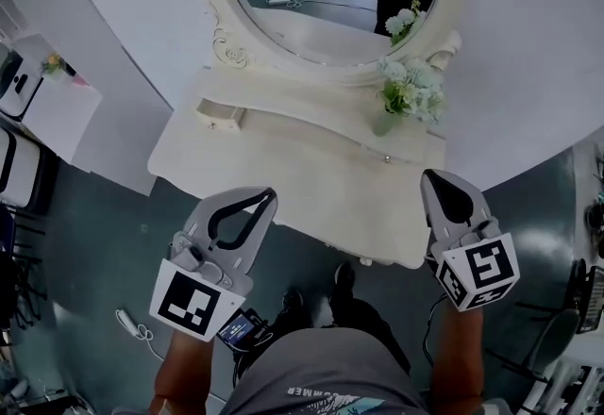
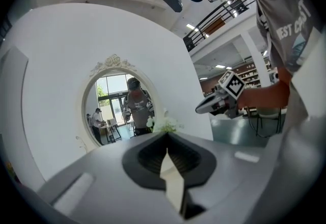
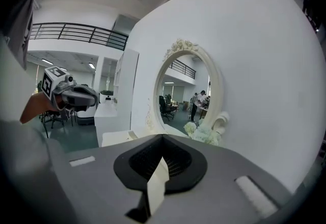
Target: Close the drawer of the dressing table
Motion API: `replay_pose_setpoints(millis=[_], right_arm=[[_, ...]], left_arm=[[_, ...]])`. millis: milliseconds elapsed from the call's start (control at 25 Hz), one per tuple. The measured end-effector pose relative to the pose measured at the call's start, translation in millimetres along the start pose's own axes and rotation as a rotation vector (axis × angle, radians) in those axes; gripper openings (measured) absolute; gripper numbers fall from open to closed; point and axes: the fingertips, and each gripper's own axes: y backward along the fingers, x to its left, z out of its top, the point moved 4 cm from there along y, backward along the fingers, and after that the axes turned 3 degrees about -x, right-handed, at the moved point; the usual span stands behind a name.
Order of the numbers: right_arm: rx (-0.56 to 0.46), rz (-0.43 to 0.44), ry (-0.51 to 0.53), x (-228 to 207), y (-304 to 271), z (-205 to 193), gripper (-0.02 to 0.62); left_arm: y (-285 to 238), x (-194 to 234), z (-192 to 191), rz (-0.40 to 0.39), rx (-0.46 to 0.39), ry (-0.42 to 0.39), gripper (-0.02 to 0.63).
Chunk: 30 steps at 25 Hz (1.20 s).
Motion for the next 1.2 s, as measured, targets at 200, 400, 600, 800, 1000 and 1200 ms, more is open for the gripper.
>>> replay_pose_setpoints(millis=[200, 400, 600, 800, 1000, 1200], right_arm=[[-0.038, 0.005, 0.034, 16.6, 24.0, 37.3, 0.000], [-0.062, 0.002, 0.068, 34.0, 43.8, 61.2, 0.000], [-0.075, -0.007, 0.087, 45.8, 55.9, 75.8, -0.001], [-0.067, -0.015, 0.092, 58.9, 59.5, 76.3, 0.000], [-0.058, -0.014, 0.096, 67.2, 57.6, 73.6, 0.000], [-0.054, -0.016, 0.099, 74.3, 55.6, 75.1, 0.000]], left_arm=[[9.4, 1.8, 16.3, -0.019, -0.042, -0.032, 0.003], [18.1, 2.4, 25.6, -0.032, -0.067, -0.052, 0.002], [24.4, 7.3, 29.1, -0.027, -0.086, -0.054, 0.002], [36.1, 9.7, 26.8, -0.028, -0.095, -0.060, 0.002], [44.5, 11.1, 21.5, -0.018, -0.092, -0.048, 0.003], [51.8, 15.1, 19.5, -0.014, -0.095, -0.050, 0.003]])
